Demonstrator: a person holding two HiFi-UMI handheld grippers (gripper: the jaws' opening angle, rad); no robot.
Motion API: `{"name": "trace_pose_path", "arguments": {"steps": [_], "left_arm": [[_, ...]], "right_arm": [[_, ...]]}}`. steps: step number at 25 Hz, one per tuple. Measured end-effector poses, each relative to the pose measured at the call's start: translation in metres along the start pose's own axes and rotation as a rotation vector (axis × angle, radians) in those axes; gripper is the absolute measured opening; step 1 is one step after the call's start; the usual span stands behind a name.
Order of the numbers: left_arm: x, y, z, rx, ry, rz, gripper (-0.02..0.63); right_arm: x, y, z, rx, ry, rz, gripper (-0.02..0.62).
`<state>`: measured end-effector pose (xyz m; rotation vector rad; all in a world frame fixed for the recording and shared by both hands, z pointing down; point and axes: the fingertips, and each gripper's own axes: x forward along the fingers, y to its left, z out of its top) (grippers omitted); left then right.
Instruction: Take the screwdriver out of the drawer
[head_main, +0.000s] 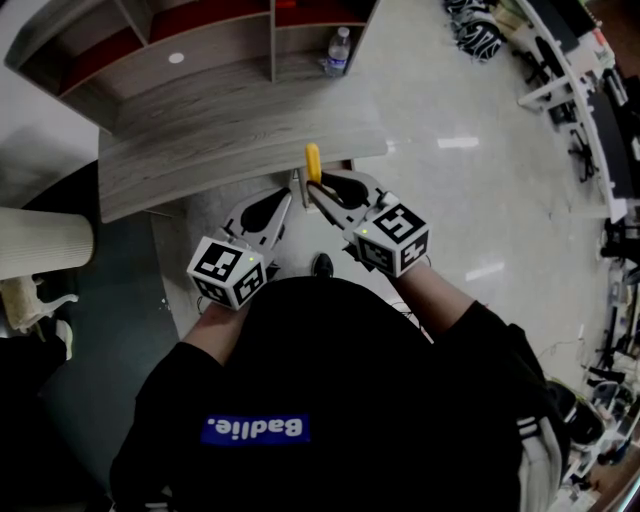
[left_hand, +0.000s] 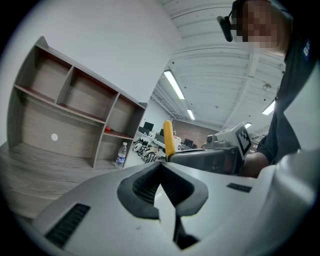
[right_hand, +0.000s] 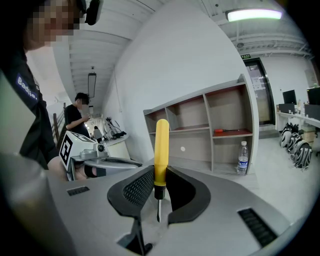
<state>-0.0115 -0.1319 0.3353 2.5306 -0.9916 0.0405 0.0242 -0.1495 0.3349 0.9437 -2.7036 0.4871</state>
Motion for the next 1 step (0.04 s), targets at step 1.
{"name": "trace_pose_path", "arguments": {"steps": [1], "left_arm": [[-0.0002, -0.0005, 0.0001, -0.002, -0.002, -0.002, 0.002]], "right_arm": [[-0.0001, 0.0004, -0.0007, 0.001, 0.001, 0.001, 0.097]]}}
